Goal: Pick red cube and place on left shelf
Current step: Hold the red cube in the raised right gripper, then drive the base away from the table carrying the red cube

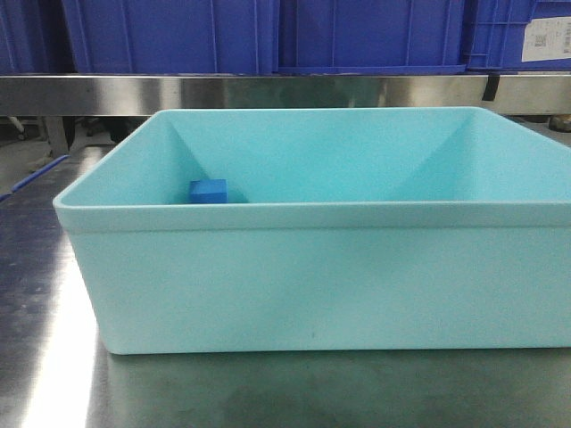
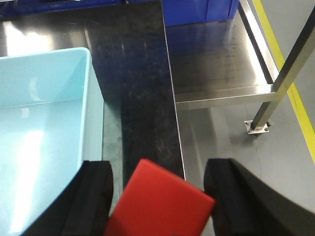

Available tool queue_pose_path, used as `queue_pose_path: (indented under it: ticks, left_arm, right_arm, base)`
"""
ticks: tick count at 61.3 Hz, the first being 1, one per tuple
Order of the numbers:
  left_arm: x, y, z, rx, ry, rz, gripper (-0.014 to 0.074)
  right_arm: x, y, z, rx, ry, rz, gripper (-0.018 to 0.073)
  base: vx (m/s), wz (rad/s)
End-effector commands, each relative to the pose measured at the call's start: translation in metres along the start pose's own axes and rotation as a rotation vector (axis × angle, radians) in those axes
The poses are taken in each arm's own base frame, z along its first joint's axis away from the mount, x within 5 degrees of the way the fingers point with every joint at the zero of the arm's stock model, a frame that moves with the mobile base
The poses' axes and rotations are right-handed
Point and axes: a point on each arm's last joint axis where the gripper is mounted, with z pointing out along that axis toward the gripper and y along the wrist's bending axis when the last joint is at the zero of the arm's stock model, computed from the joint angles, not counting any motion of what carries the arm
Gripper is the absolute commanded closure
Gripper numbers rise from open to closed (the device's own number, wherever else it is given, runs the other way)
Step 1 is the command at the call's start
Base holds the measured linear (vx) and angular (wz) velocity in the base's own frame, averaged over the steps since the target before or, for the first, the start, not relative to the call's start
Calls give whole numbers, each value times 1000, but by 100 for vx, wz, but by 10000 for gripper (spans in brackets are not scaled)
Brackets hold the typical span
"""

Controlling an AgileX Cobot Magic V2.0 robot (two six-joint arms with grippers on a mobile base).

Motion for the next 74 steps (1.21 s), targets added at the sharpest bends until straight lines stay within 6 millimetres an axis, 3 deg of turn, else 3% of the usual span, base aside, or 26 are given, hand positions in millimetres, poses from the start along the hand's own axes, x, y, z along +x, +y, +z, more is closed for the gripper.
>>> queue_pose_path:
  ticks: [1,74]
  left_arm:
    - [0,0,1,-4,-53,-1,491]
    - [0,0,1,-4,-53,-1,491]
  right_arm:
    - [-16,1,-7,-8,-103,-16,501]
    - [-16,1,-7,-8,-102,-16,501]
  base:
    - [0,0]
    - [-1,2]
